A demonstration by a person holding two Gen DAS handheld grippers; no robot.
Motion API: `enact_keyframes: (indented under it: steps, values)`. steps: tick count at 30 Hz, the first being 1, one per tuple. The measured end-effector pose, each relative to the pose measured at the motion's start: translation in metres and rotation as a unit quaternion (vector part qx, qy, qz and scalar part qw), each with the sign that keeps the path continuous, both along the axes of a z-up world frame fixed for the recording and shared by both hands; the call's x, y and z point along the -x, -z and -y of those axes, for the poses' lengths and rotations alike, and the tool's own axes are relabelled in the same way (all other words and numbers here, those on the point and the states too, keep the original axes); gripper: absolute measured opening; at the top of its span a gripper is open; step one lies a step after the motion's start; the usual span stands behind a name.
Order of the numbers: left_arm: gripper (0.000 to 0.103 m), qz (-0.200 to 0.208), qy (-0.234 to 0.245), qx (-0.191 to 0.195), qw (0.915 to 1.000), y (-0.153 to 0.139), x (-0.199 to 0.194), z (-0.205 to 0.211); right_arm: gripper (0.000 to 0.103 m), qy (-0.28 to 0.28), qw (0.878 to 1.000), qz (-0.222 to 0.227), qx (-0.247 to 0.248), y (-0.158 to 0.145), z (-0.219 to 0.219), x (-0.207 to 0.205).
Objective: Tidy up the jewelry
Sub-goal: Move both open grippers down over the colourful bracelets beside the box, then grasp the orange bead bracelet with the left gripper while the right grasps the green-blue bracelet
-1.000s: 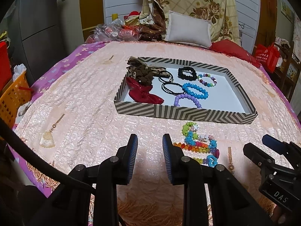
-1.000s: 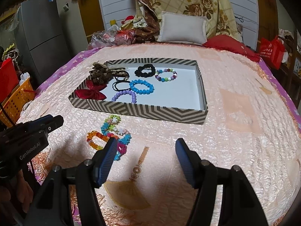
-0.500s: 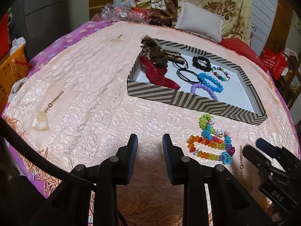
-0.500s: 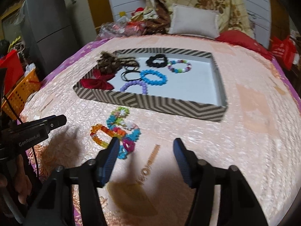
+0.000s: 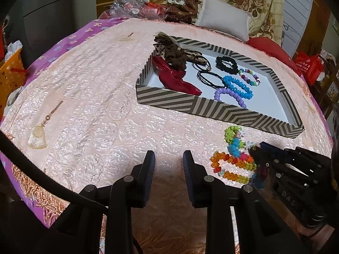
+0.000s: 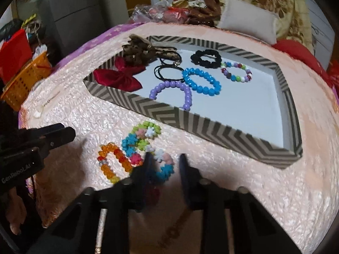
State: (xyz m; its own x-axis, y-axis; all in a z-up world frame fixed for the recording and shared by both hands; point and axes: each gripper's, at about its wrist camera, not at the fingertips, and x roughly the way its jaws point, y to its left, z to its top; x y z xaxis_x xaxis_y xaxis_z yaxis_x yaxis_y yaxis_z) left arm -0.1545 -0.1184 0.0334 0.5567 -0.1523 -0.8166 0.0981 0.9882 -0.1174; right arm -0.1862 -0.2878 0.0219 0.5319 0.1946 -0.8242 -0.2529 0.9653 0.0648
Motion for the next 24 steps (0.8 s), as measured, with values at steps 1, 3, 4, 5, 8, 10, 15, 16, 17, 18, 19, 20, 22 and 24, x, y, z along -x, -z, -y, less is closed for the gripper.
enact_keyframes:
  steps: [1,3,4,5,8,10,15,16,17,18,19,20,22,24]
  values:
    - [0.020,0.000,0.001,0.000,1.0000,0.000,-0.001,0.001,0.014,-0.002,1.000,-0.001,0.000,0.000,0.001,0.000]
    - [0.020,-0.002,0.006,0.002,1.0000,0.000,-0.002,0.003,0.013,0.001,1.000,-0.002,-0.001,-0.001,0.008,0.004]
    - [0.020,-0.002,0.008,0.005,0.9999,0.000,-0.002,0.004,0.013,0.011,1.000,0.001,0.002,-0.002,0.015,0.007]
    - [0.020,-0.002,0.011,0.008,0.9999,0.000,-0.002,0.005,0.013,0.021,1.000,0.002,0.003,-0.003,0.021,0.010]
    - [0.020,0.001,0.027,0.021,0.9994,0.001,-0.002,0.010,0.013,0.060,0.998,-0.005,-0.011,-0.003,0.051,0.023]
    - [0.020,-0.002,0.042,0.033,0.9986,0.002,-0.001,0.015,0.013,0.077,0.997,-0.006,-0.015,-0.003,0.067,0.032]
    - [0.025,-0.018,0.080,0.051,0.9953,0.005,-0.001,0.032,0.015,0.091,0.995,-0.005,-0.037,-0.002,0.085,0.042]
    - [0.025,-0.022,0.087,0.055,0.9944,0.005,-0.001,0.034,0.016,0.091,0.995,-0.001,-0.040,-0.001,0.085,0.043]
    - [0.025,-0.026,0.093,0.055,0.9938,0.006,-0.002,0.037,0.019,0.090,0.995,0.001,-0.040,-0.001,0.084,0.043]
    - [0.025,-0.032,0.099,0.051,0.9933,0.007,-0.002,0.039,0.021,0.087,0.996,0.003,-0.036,-0.001,0.082,0.044]
    - [0.025,-0.037,0.101,0.044,0.9932,0.009,-0.002,0.041,0.023,0.084,0.996,0.004,-0.031,-0.002,0.079,0.044]
    - [0.025,-0.041,0.100,0.041,0.9932,0.011,-0.003,0.041,0.027,0.080,0.996,0.005,-0.027,-0.002,0.076,0.044]
    - [0.025,-0.047,0.098,0.048,0.9929,0.013,-0.005,0.039,0.034,0.073,0.997,0.006,-0.023,-0.002,0.072,0.044]
    - [0.026,-0.053,0.100,0.050,0.9924,0.013,-0.008,0.039,0.044,0.069,0.997,0.008,-0.024,-0.002,0.068,0.043]
